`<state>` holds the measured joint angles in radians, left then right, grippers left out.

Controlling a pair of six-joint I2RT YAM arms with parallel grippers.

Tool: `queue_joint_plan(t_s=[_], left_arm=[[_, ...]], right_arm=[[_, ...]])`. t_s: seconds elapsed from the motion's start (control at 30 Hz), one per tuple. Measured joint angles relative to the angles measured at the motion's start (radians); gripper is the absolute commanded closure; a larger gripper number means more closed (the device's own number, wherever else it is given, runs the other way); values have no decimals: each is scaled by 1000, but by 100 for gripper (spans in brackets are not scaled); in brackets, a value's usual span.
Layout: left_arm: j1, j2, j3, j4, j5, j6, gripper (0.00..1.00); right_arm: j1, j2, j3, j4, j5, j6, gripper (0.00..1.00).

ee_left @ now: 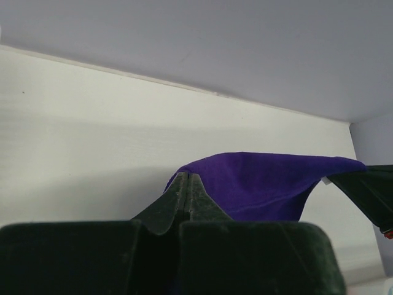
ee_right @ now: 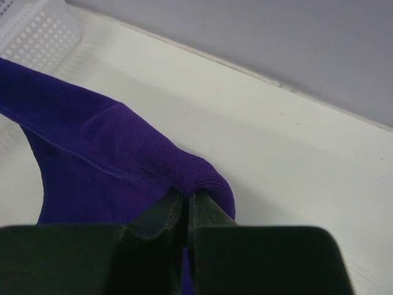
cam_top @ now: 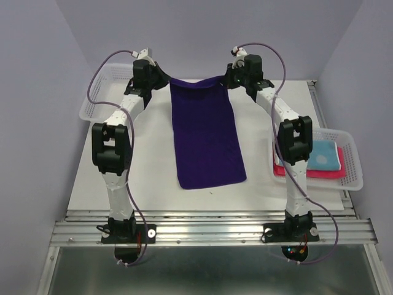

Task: Fold and stack the towels
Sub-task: Flatten out the crumpled towel, then fold the towel

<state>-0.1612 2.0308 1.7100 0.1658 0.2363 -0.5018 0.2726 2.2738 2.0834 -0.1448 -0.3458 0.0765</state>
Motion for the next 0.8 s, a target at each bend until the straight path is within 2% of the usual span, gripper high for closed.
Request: queue_joint_plan(t_s=[0.2, 0.37, 0.8], left_arm=[[1, 60, 23, -7, 22, -1, 100], [1, 54, -16, 7, 37, -7, 100], [-3, -284, -593, 119, 96, -91, 100]], right_arm=[[-2, 55, 16, -14, -63, -33, 99], [-2, 26, -33, -26, -72, -24, 99], [-2, -329, -576, -52, -150, 71, 99]])
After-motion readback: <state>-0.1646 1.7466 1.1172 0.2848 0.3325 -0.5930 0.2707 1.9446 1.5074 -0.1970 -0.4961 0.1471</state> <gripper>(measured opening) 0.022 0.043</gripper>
